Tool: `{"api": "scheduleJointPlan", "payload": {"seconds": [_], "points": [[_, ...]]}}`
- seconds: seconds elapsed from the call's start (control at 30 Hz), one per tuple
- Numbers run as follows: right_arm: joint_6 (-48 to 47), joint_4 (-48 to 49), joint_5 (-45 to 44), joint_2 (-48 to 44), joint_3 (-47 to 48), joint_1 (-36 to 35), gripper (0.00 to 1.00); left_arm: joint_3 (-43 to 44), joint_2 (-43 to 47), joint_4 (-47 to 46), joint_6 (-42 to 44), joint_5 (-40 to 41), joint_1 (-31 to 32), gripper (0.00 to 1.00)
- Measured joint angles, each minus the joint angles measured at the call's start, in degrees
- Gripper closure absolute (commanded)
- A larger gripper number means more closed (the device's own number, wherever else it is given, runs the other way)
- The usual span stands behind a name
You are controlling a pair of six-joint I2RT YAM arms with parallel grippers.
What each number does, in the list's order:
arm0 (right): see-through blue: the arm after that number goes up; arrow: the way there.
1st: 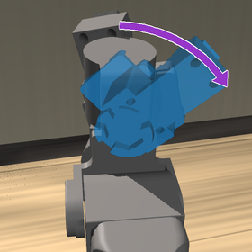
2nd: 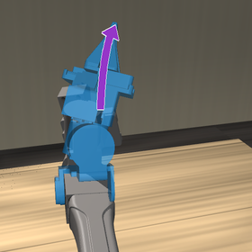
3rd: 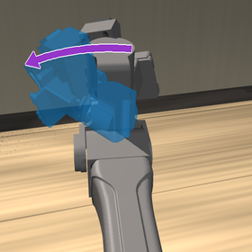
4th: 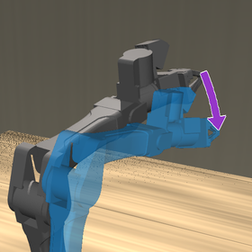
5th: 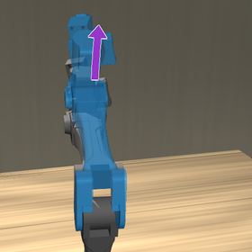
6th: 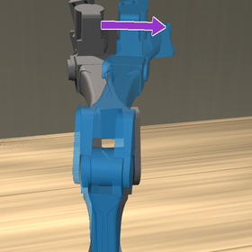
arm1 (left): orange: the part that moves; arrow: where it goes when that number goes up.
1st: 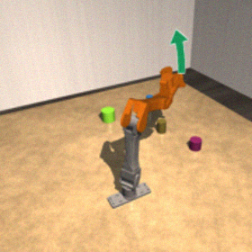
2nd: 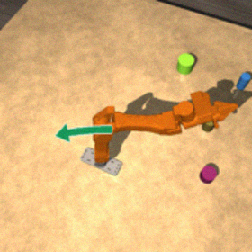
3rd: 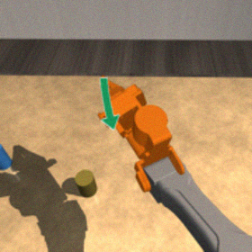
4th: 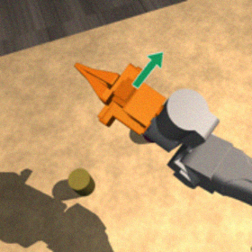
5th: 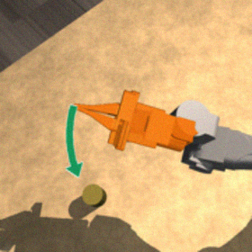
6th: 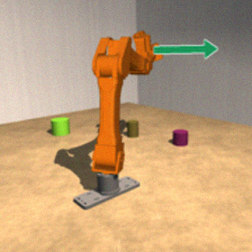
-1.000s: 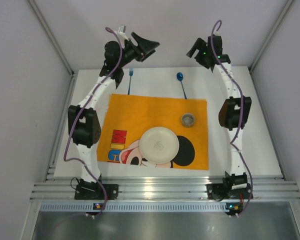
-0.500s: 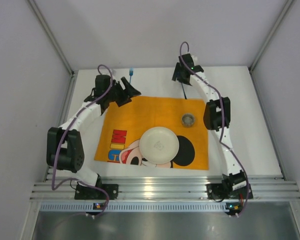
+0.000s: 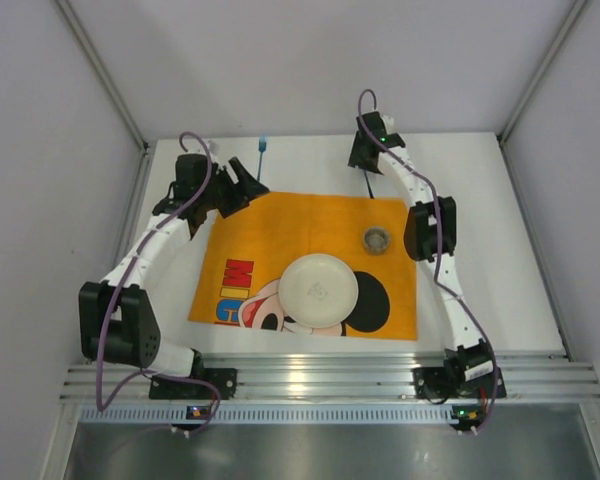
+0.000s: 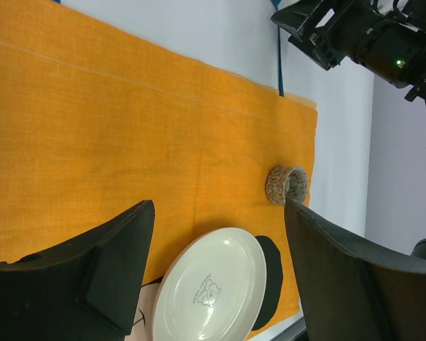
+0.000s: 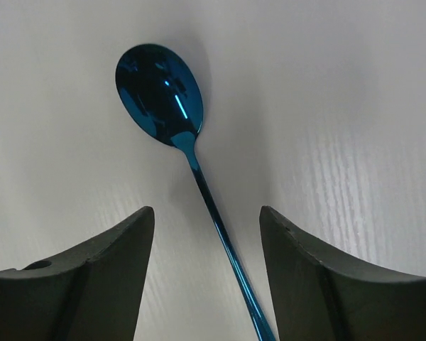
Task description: Set the dinner table for one person
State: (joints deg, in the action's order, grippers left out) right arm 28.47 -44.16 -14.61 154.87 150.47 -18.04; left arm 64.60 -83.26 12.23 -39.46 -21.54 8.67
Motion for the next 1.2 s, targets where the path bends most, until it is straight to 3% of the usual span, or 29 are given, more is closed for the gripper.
{"api": "scheduleJointPlan", "payload": {"seconds": [0.27,0.4,0.47,0.87,1.2], "points": [[-1.0,-2.2,0.7,1.4,0.7,-1.6,0.63,-2.8,1.9,2.9,-0.3,1.6,-0.2,0.22],[-1.1,-4.1,0.5,1.4,0.9,-1.6,0.81,-3.0,3.5,4.4,-0.7,2.4,-0.2,0.22],[-1.4,-5.4,0.3,1.4,1.2,-1.7,0.85,-3.0,4.6,5.3,-0.7,3.0,-0.3,0.22],[-7.9,-9.0,-5.2,1.4,1.6,-4.0,1.00,-3.0,8.5,8.2,0.0,4.5,-0.7,0.21],[-9.0,-7.4,-3.8,-1.9,-3.9,-3.9,1.00,-3.0,8.5,9.3,1.0,4.1,-0.7,0.22]]}}
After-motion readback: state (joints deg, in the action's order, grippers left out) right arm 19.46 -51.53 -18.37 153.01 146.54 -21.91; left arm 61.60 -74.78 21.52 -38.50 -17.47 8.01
